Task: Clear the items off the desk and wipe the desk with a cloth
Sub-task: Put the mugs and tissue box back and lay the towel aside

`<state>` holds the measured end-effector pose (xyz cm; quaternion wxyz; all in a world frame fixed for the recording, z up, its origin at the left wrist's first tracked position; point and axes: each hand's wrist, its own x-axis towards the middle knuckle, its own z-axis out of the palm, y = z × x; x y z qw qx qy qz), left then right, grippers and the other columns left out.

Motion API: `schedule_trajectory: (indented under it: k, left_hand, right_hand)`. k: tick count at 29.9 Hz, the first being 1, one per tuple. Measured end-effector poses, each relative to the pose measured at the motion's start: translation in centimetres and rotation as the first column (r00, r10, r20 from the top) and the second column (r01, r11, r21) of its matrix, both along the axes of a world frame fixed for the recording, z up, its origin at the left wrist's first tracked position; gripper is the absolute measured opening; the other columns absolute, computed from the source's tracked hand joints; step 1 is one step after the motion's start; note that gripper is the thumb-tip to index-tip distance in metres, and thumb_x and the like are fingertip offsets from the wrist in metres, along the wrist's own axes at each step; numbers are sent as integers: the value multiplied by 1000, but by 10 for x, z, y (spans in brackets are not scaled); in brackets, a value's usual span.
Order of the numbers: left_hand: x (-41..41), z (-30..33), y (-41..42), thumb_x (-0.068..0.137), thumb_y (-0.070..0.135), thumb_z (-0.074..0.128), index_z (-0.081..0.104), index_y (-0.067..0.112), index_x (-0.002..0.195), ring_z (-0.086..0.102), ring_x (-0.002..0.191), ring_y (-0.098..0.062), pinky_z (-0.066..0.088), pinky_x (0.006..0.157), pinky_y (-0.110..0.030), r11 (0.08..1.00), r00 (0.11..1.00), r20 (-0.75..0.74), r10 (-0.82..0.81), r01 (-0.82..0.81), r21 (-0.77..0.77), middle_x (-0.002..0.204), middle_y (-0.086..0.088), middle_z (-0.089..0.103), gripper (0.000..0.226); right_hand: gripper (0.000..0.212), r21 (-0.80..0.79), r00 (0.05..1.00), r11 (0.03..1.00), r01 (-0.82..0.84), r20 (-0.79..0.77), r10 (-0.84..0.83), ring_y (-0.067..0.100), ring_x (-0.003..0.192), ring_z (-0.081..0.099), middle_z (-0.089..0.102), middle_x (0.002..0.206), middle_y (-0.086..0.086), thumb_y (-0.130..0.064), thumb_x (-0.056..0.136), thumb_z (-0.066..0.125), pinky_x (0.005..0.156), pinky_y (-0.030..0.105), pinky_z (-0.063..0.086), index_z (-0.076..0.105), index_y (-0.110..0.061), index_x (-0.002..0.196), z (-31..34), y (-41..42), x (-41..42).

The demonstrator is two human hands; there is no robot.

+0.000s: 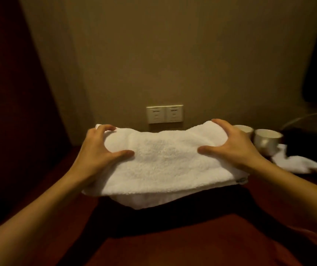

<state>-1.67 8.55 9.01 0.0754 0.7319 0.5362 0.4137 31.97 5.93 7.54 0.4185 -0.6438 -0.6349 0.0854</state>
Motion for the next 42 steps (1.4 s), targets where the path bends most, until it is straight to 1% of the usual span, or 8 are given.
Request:
schedule_trajectory:
  k: [6, 14, 24, 30, 33, 35, 39, 42]
  left_hand:
    - [-131, -13, -59, 61, 46, 84, 46, 28, 128, 35, 105, -8, 33, 87, -27, 940, 942, 6, 337, -335, -68, 136, -1, 36, 80]
    - [-235, -48, -115, 66, 50, 79, 44, 29, 127, 39, 104, -9, 38, 87, -27, 823, 824, 81, 560, -543, -164, 131, 4, 35, 73]
    - [-265, -109, -113, 75, 55, 68, 39, 34, 125, 39, 80, 4, 35, 72, -19, 769, 817, 92, 570, -490, -411, 115, 11, 25, 61]
    - [-256, -117, -114, 72, 68, 55, 32, 45, 124, 44, 99, 4, 40, 75, -14, 785, 869, 151, 471, -335, -522, 126, 16, 32, 61]
    - [-251, -107, -122, 66, 82, 34, 29, 52, 132, 44, 120, -8, 41, 99, -28, 732, 924, 40, 382, -276, -623, 140, 16, 34, 73]
    - [-253, -95, -128, 62, 87, 16, 35, 56, 130, 48, 120, -9, 40, 102, -31, 712, 937, -177, 301, -344, -613, 139, 18, 43, 77]
    - [-259, -66, -131, 58, 88, -6, 66, 42, 99, 60, 71, -2, 53, 72, -28, 771, 815, -513, 270, -502, -391, 79, 15, 66, 94]
    - [-252, -52, -119, 61, 82, 2, 69, 39, 101, 55, 68, 0, 50, 66, -22, 835, 777, -560, 287, -490, -251, 74, 19, 60, 89]
  right_hand:
    - [102, -19, 953, 954, -298, 57, 299, 19, 125, 48, 48, 142, -6, -61, 54, 83, 100, 40, 46, 38, -35, 142, -7, 43, -147]
    - [112, -133, 840, 855, -502, 161, 518, 21, 126, 48, 48, 142, -3, -77, 48, 74, 101, 47, 45, 35, -34, 144, -32, 91, -293]
    - [102, -296, 627, 780, -552, 469, 622, 21, 111, 49, 49, 121, -3, -80, 58, 66, 88, 37, 41, 33, -35, 143, -63, 171, -410]
    - [109, -322, 634, 803, -501, 495, 594, 26, 117, 49, 46, 128, 0, -86, 54, 60, 94, 43, 43, 33, -31, 144, -77, 205, -417]
    - [107, -313, 611, 809, -498, 535, 583, 29, 124, 43, 39, 139, 4, -82, 60, 60, 101, 45, 40, 29, -29, 147, -76, 209, -423]
    - [99, -293, 570, 820, -492, 603, 558, 29, 127, 39, 38, 142, 5, -81, 68, 54, 104, 47, 35, 30, -27, 147, -77, 205, -427]
    - [93, -434, 609, 817, -380, 547, 574, 34, 141, 22, 24, 157, 7, -83, 78, 29, 112, 58, 21, 20, -27, 151, -93, 188, -431]
    - [93, -459, 576, 818, -347, 584, 572, 34, 146, 9, 11, 161, 6, -83, 79, 20, 114, 61, 10, 10, -28, 153, -104, 182, -430]
